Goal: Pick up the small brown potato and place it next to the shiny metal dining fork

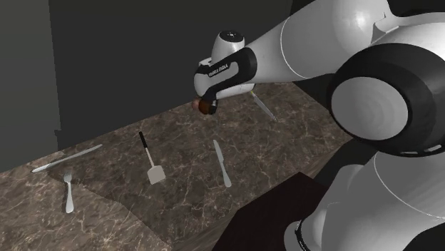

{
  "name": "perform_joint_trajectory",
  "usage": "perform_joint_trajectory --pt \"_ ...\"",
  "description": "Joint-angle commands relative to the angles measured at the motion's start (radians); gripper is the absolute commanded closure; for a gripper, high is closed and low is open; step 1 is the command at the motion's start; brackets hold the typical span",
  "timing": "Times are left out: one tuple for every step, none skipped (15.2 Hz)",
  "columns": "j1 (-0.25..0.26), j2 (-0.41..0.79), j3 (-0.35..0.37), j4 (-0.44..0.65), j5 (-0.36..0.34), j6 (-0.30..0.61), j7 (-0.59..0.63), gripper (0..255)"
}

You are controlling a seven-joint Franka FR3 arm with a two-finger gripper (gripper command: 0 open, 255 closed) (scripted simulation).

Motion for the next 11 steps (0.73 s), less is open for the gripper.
perform_joint_trajectory --pt "0.013 0.003 0.009 0.016 -0.014 -0.011 0.034 255" --pt "0.026 0.014 0.019 0.029 -0.017 -0.012 0.061 255" --pt "0.038 0.026 0.028 0.043 -0.021 -0.013 0.087 255" --pt "0.05 0.038 0.037 0.058 -0.024 -0.015 0.112 255" --pt "0.063 0.051 0.045 0.074 -0.027 -0.018 0.137 255" --pt "0.075 0.065 0.054 0.092 -0.03 -0.021 0.161 255" --pt "0.087 0.08 0.062 0.11 -0.033 -0.025 0.185 255" --pt "0.099 0.095 0.07 0.13 -0.035 -0.029 0.209 255" --pt "0.11 0.111 0.077 0.151 -0.038 -0.034 0.232 255" --pt "0.122 0.127 0.084 0.173 -0.04 -0.04 0.254 255" --pt "0.134 0.144 0.091 0.196 -0.041 -0.046 0.276 255"
